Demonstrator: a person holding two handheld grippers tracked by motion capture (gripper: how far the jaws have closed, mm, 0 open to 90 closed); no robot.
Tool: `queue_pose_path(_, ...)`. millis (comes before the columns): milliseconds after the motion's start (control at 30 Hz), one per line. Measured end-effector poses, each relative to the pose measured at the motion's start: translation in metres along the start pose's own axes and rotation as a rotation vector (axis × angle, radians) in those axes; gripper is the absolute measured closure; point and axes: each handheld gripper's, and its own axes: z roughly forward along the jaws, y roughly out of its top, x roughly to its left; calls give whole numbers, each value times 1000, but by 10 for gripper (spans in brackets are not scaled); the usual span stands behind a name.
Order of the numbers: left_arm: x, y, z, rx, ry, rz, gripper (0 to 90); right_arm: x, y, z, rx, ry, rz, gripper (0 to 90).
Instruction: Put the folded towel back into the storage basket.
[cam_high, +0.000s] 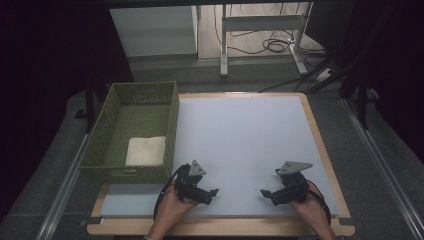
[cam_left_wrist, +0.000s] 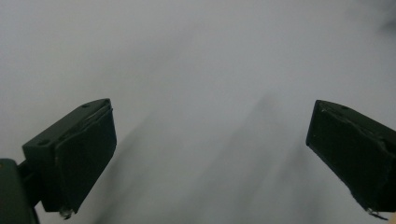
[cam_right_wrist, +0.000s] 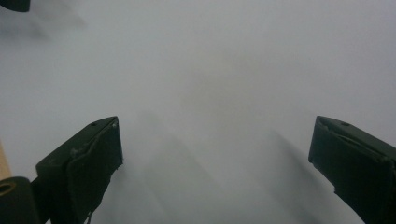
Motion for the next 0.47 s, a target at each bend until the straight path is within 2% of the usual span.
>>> queue_pose_path(67,2,-6,4,11,7,-3,22,0,-4,3,13,-15,-5,31)
queue_pose_path(100,1,-9,4,-9,15,14,19,0,-6,4,11,-24,-12,31)
queue_pose_path(200,-1,-9,5,-6,39,25,28,3,-7,5,11,-40,-26,30)
queue_pose_path(467,-1,-10,6,-3,34,28,13,4,-7,6,11,-48,-33,30)
